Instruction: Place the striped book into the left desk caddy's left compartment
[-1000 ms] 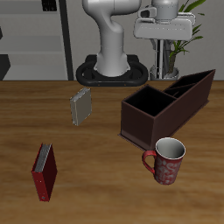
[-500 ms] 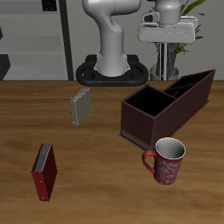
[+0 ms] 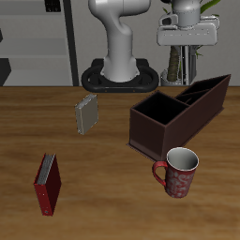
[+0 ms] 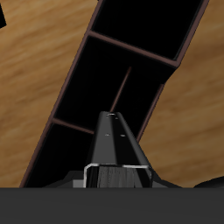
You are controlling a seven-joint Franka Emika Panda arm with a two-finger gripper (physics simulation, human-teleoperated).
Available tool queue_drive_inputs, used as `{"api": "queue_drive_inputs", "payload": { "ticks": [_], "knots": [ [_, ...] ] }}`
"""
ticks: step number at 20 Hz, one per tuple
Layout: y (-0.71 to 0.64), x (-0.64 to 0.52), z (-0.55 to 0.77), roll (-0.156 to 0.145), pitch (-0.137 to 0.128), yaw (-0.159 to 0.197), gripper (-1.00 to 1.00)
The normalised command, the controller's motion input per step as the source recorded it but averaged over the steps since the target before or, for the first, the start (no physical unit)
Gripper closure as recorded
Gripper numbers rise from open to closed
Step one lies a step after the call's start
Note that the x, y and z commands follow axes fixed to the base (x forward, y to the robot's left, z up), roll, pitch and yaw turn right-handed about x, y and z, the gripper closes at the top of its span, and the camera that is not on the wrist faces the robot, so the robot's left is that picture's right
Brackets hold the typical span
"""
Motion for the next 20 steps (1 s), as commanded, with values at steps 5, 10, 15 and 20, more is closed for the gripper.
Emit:
{"api": "queue_drive_inputs", "payload": {
  "ticks": [5,10,15,20],
  "knots": [
    [0.19,-0.14,0.01,0.041,-0.006,-0.060,1.00],
    [0.20,-0.11,0.00,0.035,0.010,-0.056,1.00],
    [0.12,-0.03,0.02,0.011,-0.005,-0.035,1.00],
    [0.14,0.03,-0.03,0.013,0.011,-0.035,1.00]
  ]
}}
